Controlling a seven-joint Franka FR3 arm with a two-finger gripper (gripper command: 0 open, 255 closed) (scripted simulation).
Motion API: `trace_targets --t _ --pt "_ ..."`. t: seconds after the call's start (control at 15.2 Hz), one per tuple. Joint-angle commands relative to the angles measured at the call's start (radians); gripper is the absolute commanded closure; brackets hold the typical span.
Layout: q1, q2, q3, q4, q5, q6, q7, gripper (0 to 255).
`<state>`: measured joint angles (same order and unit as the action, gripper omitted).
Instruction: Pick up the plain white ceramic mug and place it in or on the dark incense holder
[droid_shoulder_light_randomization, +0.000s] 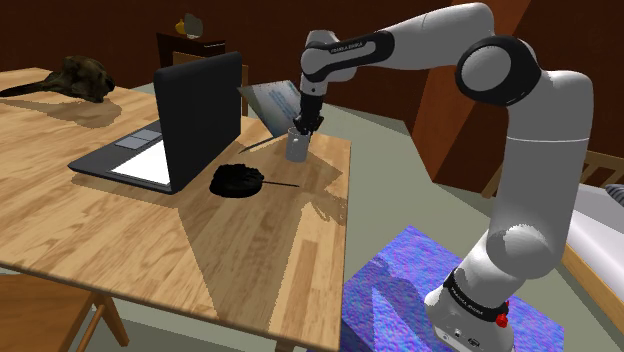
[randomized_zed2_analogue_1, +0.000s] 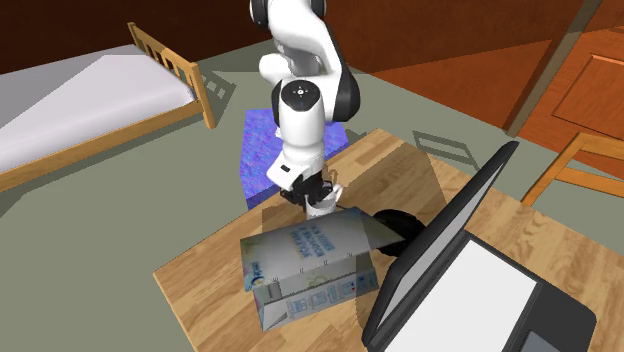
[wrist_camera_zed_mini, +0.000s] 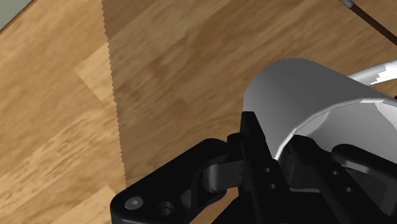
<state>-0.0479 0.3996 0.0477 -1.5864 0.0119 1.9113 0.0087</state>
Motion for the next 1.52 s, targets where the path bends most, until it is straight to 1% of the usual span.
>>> trace_targets --t 0.0,0.53,0.99,1.45 --pt "0.000 -0.005 0.000 0.022 0.000 -0.027 0.001 255" --pt "0.000 -0.023 0.001 0.093 0.000 -0.116 0.003 255" --pt "0.100 -0.012 0.047 0.134 -0.007 -0.142 0.148 255" --pt "0.206 0.049 0.088 0.249 -0.021 -0.192 0.292 255"
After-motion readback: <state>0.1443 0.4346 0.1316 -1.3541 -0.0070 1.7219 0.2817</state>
